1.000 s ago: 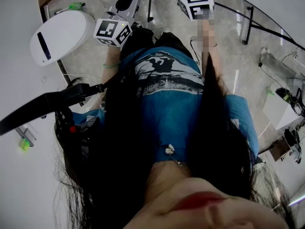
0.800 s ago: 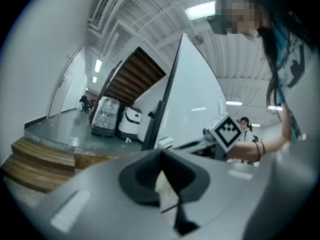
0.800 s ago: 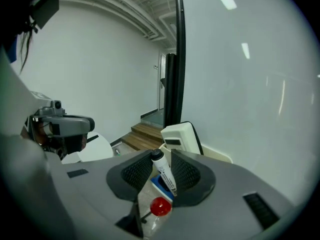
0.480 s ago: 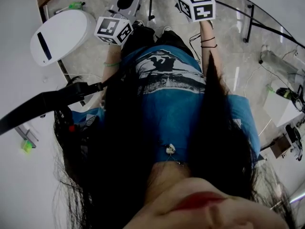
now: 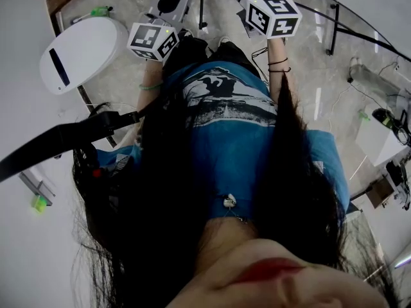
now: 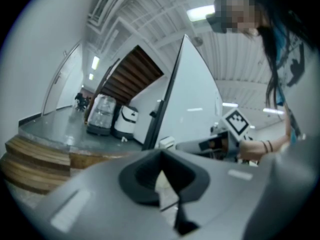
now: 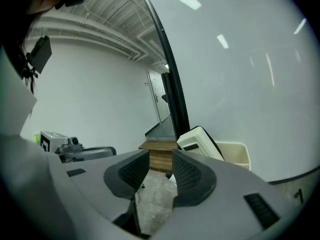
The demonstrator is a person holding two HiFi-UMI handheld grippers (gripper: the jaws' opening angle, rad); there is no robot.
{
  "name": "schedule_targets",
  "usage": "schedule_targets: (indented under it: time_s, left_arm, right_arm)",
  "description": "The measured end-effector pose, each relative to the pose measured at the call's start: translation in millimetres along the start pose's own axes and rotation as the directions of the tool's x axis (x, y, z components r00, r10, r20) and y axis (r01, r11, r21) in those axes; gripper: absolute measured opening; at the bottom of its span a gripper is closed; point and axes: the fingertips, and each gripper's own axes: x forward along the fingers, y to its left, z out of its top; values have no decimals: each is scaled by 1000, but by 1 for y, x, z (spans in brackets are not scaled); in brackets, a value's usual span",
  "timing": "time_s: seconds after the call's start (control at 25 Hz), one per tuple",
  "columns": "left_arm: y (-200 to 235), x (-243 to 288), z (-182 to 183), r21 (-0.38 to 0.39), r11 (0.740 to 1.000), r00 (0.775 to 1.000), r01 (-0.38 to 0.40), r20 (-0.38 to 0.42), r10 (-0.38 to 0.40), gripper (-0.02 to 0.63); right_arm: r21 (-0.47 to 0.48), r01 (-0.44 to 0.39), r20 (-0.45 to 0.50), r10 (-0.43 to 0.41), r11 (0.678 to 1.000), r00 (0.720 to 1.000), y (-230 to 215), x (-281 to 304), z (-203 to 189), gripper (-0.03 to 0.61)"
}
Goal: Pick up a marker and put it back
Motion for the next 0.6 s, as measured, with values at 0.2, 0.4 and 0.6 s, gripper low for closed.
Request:
schedule_targets:
  time_s: [0.2,0.4,0.6]
  left_arm:
    - [11,-3,-1,-8,1000,1000,18,-10,-18,3]
    - [21,-12,-8,-27,998,998,59,-34,-60,3]
    - [22,-8,-15,-57,996,996,65,-53,-68,3]
  right_arm:
    - [123,-26,72,17,992,997,12,-5,3,140]
    - [212,-36,85,18,977,996,32,2,-8,125]
    - [228,-19,85,-1,974,996,33,-2,-12,61]
